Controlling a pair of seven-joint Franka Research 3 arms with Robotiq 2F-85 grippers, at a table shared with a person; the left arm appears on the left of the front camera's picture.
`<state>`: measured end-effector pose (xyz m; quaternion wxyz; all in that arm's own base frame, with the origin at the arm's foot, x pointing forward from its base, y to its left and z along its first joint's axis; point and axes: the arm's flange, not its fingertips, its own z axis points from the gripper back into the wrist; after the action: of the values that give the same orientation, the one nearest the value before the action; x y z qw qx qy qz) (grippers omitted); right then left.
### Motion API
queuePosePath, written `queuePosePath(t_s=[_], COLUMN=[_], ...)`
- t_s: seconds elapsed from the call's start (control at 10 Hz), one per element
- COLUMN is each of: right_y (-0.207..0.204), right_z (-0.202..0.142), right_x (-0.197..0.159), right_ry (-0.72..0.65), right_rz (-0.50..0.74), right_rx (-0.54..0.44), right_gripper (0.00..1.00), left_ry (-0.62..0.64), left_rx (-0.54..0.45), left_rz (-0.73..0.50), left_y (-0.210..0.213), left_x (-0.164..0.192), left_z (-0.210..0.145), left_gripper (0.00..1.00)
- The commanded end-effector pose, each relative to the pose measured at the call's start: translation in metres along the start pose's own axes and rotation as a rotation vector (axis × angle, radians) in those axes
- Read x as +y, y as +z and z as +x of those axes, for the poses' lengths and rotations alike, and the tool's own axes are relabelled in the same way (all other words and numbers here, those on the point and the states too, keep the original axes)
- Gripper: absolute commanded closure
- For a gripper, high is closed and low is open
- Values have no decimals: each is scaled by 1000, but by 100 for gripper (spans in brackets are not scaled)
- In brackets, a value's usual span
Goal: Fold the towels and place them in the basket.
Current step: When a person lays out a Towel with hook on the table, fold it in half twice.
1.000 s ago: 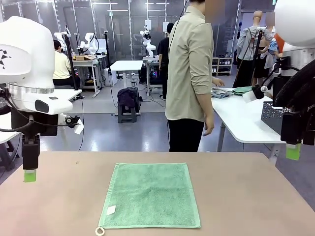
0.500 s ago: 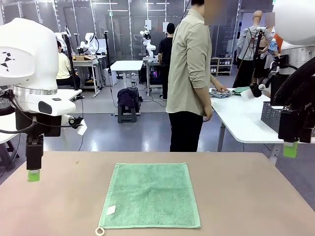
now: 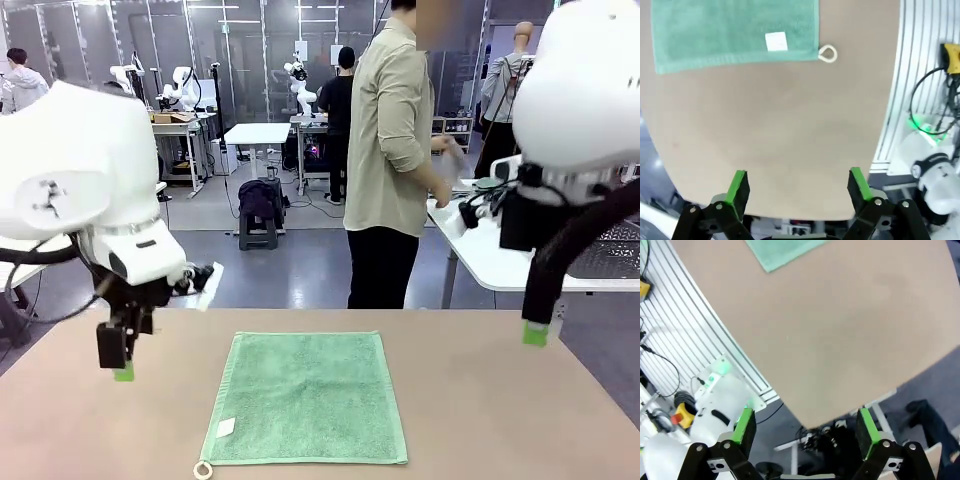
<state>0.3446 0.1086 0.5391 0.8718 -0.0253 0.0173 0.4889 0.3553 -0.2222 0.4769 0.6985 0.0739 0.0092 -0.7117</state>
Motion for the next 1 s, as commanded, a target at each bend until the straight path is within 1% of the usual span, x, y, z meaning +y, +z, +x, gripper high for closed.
queuePosePath(t_s=[0.0, 0.1, 0.2, 0.4, 0.5, 0.7, 0.9], right_y=[-28, -44, -58, -84, -93, -101, -106], right_z=[6, 14, 21, 32, 38, 41, 43], right_x=[15, 27, 36, 39, 37, 36, 38], right_ry=[99, 118, 171, 308, 321, 351, 461], right_rz=[28, 33, 48, 49, 58, 46, 32], right_rx=[-58, -63, -81, -80, -75, -62, -20], right_gripper=[0, 0, 0, 0, 0, 0, 0], left_ry=[-104, -120, -144, -193, -174, -77, -54], left_rx=[-41, -65, -82, -105, -116, -173, -202], left_rz=[21, 14, 5, 7, 20, 30, 47], left_y=[-31, -45, -58, -81, -89, -93, -97], left_x=[1, -2, -6, -7, -6, -5, -4], left_z=[2, 9, 16, 23, 25, 24, 19], left_gripper=[0, 0, 0, 0, 0, 0, 0])
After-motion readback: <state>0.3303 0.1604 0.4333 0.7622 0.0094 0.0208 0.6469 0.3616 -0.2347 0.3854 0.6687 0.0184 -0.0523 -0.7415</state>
